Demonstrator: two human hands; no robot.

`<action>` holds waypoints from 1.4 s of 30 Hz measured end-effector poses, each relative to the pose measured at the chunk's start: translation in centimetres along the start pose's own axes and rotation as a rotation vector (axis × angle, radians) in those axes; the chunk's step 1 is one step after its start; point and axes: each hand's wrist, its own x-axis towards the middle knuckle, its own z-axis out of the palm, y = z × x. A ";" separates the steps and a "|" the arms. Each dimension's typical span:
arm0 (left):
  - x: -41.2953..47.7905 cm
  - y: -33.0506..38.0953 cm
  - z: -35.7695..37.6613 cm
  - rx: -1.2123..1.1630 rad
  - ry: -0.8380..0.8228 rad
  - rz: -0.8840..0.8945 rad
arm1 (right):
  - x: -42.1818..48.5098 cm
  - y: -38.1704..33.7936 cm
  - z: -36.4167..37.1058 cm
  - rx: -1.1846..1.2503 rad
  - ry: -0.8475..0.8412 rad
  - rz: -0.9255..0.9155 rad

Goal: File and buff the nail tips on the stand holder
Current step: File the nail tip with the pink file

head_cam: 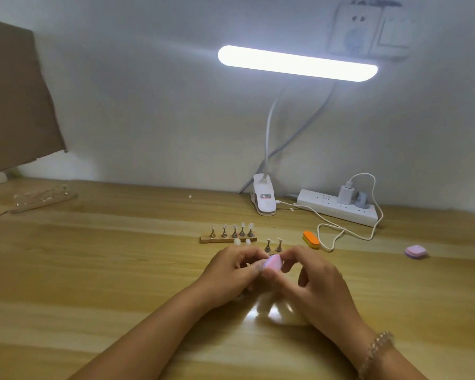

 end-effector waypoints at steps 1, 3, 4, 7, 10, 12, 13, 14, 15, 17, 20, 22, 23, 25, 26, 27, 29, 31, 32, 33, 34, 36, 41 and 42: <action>0.0 0.1 0.1 0.007 -0.006 0.002 | 0.2 0.3 -0.1 0.022 0.012 0.031; 0.0 0.1 0.1 0.014 -0.016 0.008 | 0.4 0.6 -0.3 0.009 0.037 0.054; -0.1 0.1 0.1 0.015 -0.017 0.008 | 0.3 0.4 -0.3 -0.005 0.030 0.024; 0.0 0.0 -0.1 0.029 -0.010 0.004 | 0.0 -0.1 -0.2 0.021 -0.011 -0.033; 0.0 0.0 0.0 0.016 -0.015 0.016 | 0.3 0.3 -0.4 0.010 0.039 0.037; 0.0 0.1 0.0 0.014 -0.011 0.020 | 0.0 0.1 -0.3 -0.056 0.025 -0.012; 0.0 0.0 0.0 0.015 -0.008 0.021 | -0.2 -0.1 -0.1 -0.081 0.002 -0.040; 0.1 -0.1 -0.1 0.014 -0.003 0.022 | -0.2 -0.2 0.1 -0.083 -0.010 -0.042; 0.1 -0.1 -0.1 0.008 0.004 0.019 | -0.1 -0.1 0.1 -0.054 0.000 -0.003; 0.0 0.0 0.0 -0.018 0.014 0.005 | 0.5 0.8 -0.3 0.076 0.084 0.124; 0.0 0.2 0.1 -0.028 0.026 -0.012 | 0.6 1.2 -0.8 0.153 0.139 0.160; 0.0 0.2 0.1 -0.010 0.024 -0.007 | 0.0 0.4 -0.3 0.071 0.048 0.054; 0.0 0.2 0.0 -0.002 0.021 -0.004 | -0.2 0.0 0.0 0.020 -0.001 0.009; 0.0 0.3 0.0 0.010 0.015 -0.002 | 0.1 0.0 0.2 -0.033 -0.014 -0.005; 0.0 0.4 0.0 0.022 0.015 0.001 | 0.3 0.2 0.1 -0.034 0.015 0.019; 0.0 0.4 0.0 0.037 0.016 0.006 | 0.4 0.3 0.0 -0.041 0.042 0.039; 0.1 0.3 0.1 0.045 0.012 0.005 | 0.1 0.3 0.1 -0.082 0.052 0.004; 0.1 0.2 0.1 0.023 0.013 -0.015 | -0.2 0.0 0.3 -0.076 0.030 -0.053; 0.0 0.1 0.1 0.023 0.015 -0.017 | -0.1 0.0 0.2 -0.052 0.023 -0.038; 0.0 0.1 0.1 0.032 0.017 -0.014 | 0.1 0.1 0.2 -0.030 0.029 -0.002; 0.0 0.1 0.2 0.041 0.017 -0.007 | 0.3 0.4 0.1 -0.024 0.033 0.040; 0.0 0.1 0.2 0.042 0.009 0.010 | 0.3 0.5 -0.2 -0.047 0.023 0.054; 0.1 -0.1 0.3 0.060 0.007 -0.001 | 0.2 0.0 0.0 -0.015 -0.012 0.010; 0.1 -0.2 0.3 0.058 0.012 0.001 | 0.4 0.3 -0.1 -0.008 0.011 0.060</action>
